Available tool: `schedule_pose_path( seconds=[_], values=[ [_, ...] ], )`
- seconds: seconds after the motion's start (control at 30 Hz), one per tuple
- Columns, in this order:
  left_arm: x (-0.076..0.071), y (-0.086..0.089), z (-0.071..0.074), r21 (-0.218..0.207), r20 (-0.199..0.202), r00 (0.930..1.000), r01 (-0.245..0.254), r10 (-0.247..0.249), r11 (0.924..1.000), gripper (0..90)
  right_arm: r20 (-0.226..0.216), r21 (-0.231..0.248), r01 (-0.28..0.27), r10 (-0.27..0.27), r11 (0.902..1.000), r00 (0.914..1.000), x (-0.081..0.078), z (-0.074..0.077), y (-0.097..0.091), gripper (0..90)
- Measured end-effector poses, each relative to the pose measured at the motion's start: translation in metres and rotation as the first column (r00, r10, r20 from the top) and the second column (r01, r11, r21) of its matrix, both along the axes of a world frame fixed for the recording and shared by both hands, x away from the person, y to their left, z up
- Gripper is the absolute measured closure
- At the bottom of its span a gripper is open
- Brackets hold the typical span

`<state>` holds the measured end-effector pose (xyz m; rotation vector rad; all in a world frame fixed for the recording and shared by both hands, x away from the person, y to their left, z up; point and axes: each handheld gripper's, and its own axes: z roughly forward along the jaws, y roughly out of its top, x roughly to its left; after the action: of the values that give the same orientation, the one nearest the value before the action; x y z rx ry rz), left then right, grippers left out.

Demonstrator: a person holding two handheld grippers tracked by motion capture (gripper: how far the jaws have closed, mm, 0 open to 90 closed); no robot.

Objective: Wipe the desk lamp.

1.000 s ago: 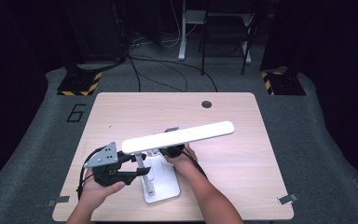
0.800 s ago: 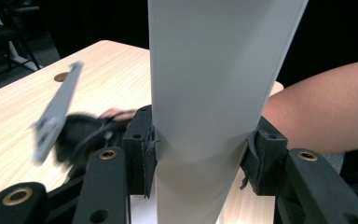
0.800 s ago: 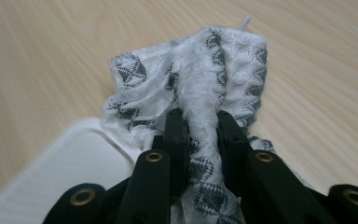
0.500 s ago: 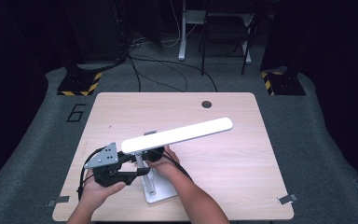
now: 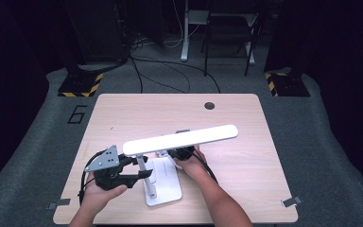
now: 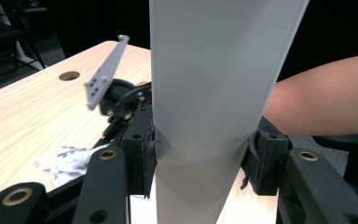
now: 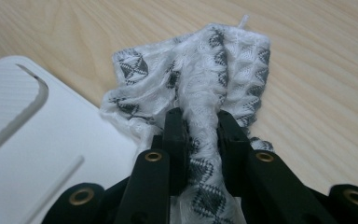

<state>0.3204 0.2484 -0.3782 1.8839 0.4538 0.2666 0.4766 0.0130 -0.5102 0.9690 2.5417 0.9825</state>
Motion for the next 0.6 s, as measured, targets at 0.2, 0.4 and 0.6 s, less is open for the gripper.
schedule_pose_path(
  seconds=[0.2,0.4,0.6],
  values=[
    [0.000,0.000,0.000,0.006,0.000,1.0000,-0.002,0.002,1.0000,52.3,0.000,0.053,0.053,-0.053,0.9972,0.9986,-0.013,-0.004,-0.014,77.0],
    [-0.001,-0.001,0.000,0.014,-0.001,1.0000,-0.010,0.010,0.9999,52.3,0.011,0.015,0.049,-0.049,0.9987,0.9987,-0.032,-0.001,-0.020,77.6],
    [-0.001,-0.002,0.000,0.020,-0.009,0.9999,-0.010,0.010,0.9997,52.3,-0.031,0.038,0.052,-0.051,0.9979,0.9982,-0.057,-0.001,-0.030,77.7]
  ],
)
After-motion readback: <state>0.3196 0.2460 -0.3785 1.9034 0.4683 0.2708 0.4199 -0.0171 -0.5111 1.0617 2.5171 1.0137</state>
